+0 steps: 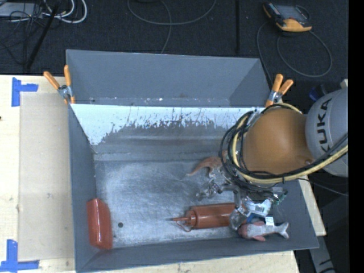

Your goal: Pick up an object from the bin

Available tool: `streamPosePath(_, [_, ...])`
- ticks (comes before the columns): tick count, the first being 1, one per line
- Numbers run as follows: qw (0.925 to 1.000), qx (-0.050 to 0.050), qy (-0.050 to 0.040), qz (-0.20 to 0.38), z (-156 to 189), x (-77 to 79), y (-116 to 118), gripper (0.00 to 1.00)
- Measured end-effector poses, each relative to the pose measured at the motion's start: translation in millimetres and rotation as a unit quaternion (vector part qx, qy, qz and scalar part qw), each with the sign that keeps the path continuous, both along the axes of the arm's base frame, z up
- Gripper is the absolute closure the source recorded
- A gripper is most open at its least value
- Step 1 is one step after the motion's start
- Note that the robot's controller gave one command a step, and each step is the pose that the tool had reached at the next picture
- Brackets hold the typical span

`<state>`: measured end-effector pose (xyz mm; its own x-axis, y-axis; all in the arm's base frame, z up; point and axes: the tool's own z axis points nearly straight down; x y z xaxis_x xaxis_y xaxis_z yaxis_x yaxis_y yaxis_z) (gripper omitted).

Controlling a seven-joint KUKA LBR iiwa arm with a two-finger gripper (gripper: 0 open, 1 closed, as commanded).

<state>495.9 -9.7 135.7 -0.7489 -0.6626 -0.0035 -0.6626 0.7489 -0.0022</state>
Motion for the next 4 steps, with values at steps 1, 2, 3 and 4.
streamPosePath(1, [0.9946,0.0,0.0035,0.104,-34.3,5.6,-15.8,0.0])
streamPosePath(2, [0.9834,-0.004,0.0014,0.181,-60.4,8.3,43.3,1.0])
streamPosePath(3, [0.9834,-0.004,0.0014,0.181,-60.4,8.3,43.3,1.0])
streamPosePath(4, [0.9835,0.001,0.0062,0.181,-19.5,-2.2,47.5,1.0])
